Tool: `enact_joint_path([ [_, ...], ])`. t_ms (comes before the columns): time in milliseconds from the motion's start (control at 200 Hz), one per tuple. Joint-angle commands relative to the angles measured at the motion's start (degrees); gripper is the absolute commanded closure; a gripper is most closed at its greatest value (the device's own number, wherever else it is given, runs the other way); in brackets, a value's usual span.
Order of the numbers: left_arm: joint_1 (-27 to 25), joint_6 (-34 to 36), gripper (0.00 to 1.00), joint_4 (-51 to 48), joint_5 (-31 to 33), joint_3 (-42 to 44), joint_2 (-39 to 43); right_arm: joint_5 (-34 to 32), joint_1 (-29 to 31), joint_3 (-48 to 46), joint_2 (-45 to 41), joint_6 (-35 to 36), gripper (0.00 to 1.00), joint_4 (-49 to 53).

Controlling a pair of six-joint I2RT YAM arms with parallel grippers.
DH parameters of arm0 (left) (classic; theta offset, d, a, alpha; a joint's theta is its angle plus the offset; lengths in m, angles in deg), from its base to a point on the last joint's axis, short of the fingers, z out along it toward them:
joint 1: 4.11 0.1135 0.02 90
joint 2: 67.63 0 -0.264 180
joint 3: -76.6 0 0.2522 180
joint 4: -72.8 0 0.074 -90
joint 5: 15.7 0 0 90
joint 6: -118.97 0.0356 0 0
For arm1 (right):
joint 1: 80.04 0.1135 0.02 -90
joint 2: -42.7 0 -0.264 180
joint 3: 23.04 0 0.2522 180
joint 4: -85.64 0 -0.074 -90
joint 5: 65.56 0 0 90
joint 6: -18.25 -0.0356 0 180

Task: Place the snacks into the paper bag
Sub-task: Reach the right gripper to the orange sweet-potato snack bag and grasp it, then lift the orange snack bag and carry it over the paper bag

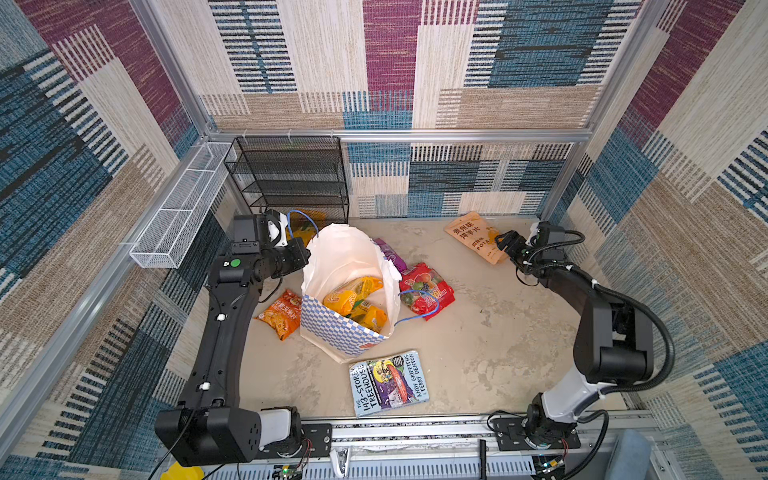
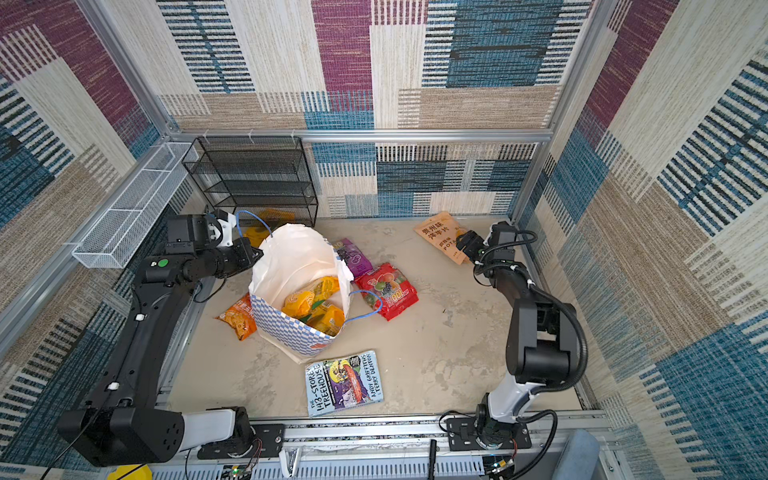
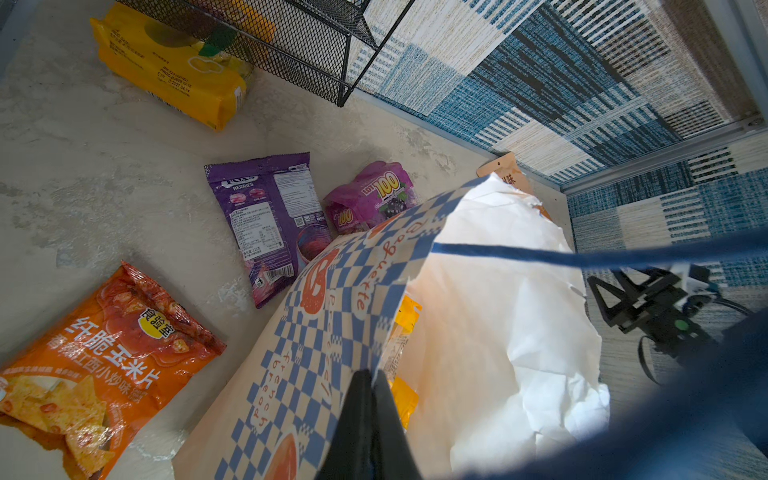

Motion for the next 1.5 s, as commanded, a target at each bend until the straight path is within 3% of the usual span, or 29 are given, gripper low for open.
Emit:
enact_joint_path([
  [0,0.1,-0.1,1.00,1.7,-0.3,0.1,0.2,3.5,-1.6,0.6,4.9,-1.9,0.16,-8.7],
  [225,0.2,-0.2,1.00,2.0,-0.9,0.2,0.1,8.4,-2.2,5.2,11.6,-0.3,0.24,-8.1],
  [406,0.4,-0.3,1.00,2.1,-1.2,0.2,0.3,8.4,-2.2,10.2,15.7,1.5,0.38,-3.7],
  [491,0.5,-0.2,1.00,2.3,-0.9,0.4,0.4,8.5,-2.2,11.5,17.0,2.1,0.39,-2.6],
  [961,0.7,-0.5,1.00,2.4,-1.3,0.5,0.2,13.0,-2.2,11.0,19.3,3.1,0.55,-3.3],
  [1492,0.8,-0.5,1.00,2.5,-1.3,0.6,0.1,14.5,-2.2,13.0,21.6,2.8,0.93,-2.5],
])
